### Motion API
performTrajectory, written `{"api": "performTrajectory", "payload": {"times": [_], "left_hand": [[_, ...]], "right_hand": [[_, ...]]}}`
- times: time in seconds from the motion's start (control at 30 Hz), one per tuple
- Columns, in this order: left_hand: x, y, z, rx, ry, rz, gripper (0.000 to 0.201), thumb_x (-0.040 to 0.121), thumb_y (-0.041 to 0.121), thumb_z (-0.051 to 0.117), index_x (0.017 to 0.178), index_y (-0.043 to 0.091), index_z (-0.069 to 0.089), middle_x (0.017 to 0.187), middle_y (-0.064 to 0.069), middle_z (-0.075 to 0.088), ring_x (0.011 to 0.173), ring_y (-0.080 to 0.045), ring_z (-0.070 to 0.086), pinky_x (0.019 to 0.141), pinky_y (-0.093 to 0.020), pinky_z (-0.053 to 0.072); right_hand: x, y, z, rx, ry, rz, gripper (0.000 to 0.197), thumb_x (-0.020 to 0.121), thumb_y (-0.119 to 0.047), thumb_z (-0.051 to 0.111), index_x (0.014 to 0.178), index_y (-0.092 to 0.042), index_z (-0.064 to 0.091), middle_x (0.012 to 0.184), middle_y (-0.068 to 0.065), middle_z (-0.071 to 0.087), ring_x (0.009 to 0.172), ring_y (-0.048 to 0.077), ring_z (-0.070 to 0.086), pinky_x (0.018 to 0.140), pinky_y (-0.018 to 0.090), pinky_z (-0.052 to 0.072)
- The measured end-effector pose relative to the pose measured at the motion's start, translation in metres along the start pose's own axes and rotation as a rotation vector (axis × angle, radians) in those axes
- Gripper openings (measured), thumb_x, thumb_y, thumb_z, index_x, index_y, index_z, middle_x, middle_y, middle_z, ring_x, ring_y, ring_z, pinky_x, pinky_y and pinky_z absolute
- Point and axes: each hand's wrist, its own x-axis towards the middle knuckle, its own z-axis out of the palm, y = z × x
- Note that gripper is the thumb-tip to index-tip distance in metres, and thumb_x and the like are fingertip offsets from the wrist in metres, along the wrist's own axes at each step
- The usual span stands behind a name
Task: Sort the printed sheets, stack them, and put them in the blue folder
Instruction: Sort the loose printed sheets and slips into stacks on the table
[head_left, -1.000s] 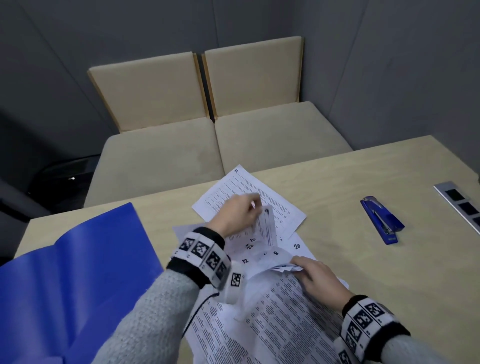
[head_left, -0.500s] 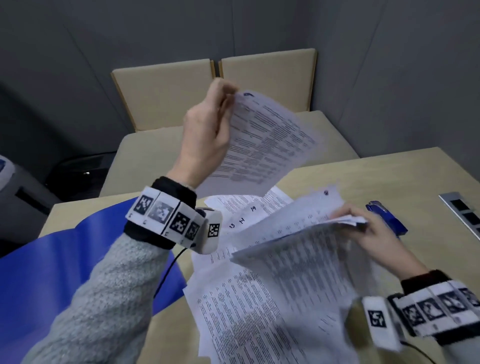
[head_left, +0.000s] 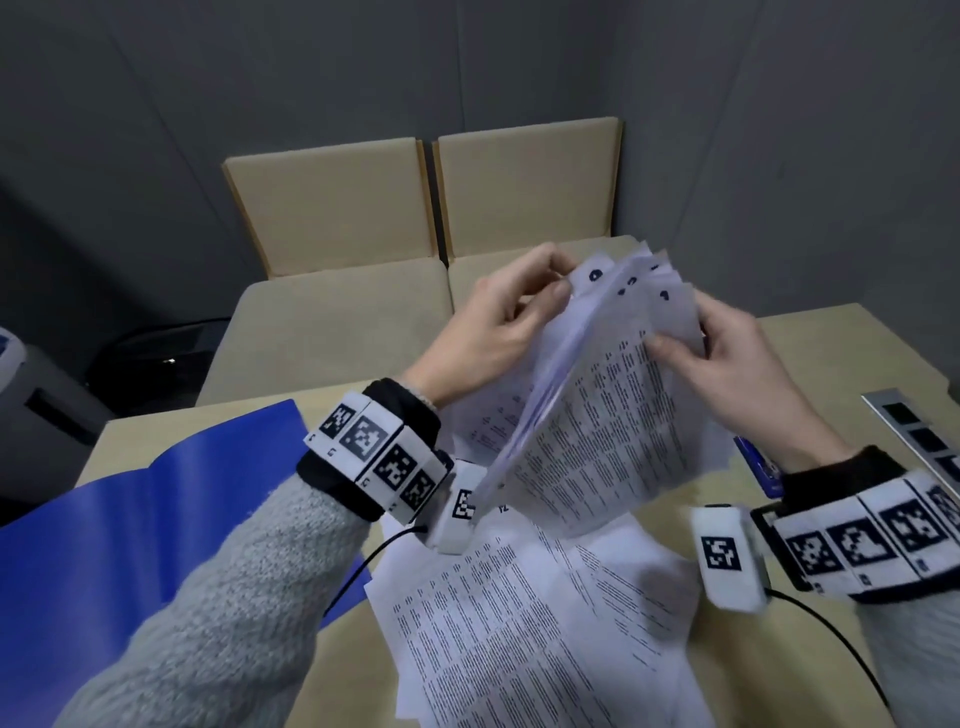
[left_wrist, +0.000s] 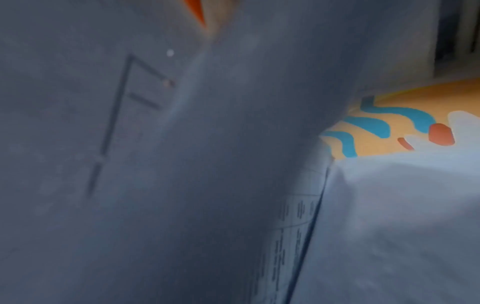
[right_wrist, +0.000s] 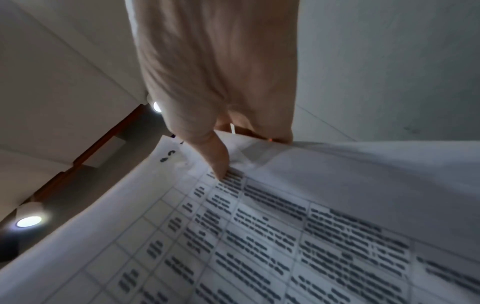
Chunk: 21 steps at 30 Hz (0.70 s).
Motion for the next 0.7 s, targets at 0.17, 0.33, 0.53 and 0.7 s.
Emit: {"api": "performTrajectory", "payload": {"times": [0.17, 0.33, 0.53, 0.7], "left_hand": [[-0.006, 0.000, 0.005, -0.084, -0.003, -0.016, 0.012, 0.100, 0.009, 0.043, 0.089, 0.009, 0.049, 0.069, 0.007, 0.041, 0.061, -0.007, 0.033, 0.058, -0.016, 0.030], [-0.017, -0.004, -0.009, -0.138, -0.073, -0.234, 0.026, 0.101, 0.040, 0.033, 0.093, 0.031, 0.056, 0.078, 0.023, 0.058, 0.072, 0.002, 0.051, 0.067, -0.013, 0.040], [-0.051, -0.065, -0.004, -0.407, -0.099, -0.679, 0.044, 0.097, 0.053, 0.033, 0.092, 0.023, 0.065, 0.070, 0.007, 0.063, 0.058, -0.011, 0.060, 0.058, -0.024, 0.052], [-0.111, -0.149, 0.051, 0.203, -0.233, -0.860, 0.019, 0.095, 0.027, 0.051, 0.091, 0.011, 0.060, 0.080, -0.006, 0.067, 0.071, -0.023, 0.064, 0.067, -0.031, 0.052]], "right_hand": [[0.002, -0.001, -0.010, -0.190, -0.060, -0.019, 0.025, 0.091, -0.013, 0.059, 0.082, -0.036, 0.055, 0.091, -0.013, 0.039, 0.084, -0.004, 0.043, 0.078, 0.010, 0.036], [0.001, -0.023, -0.041, 0.037, 0.016, -0.016, 0.019, 0.093, -0.009, 0.054, 0.105, -0.022, 0.061, 0.090, -0.020, 0.070, 0.087, -0.006, 0.064, 0.079, 0.013, 0.051], [0.011, 0.041, -0.040, 0.008, -0.020, 0.239, 0.027, 0.091, 0.000, 0.053, 0.115, -0.012, 0.056, 0.106, -0.003, 0.066, 0.081, -0.008, 0.061, 0.080, 0.014, 0.049], [-0.036, 0.126, 0.016, 0.028, -0.393, 0.573, 0.025, 0.091, 0.006, 0.051, 0.103, -0.014, 0.060, 0.097, -0.006, 0.068, 0.080, 0.002, 0.066, 0.060, 0.008, 0.047]]}}
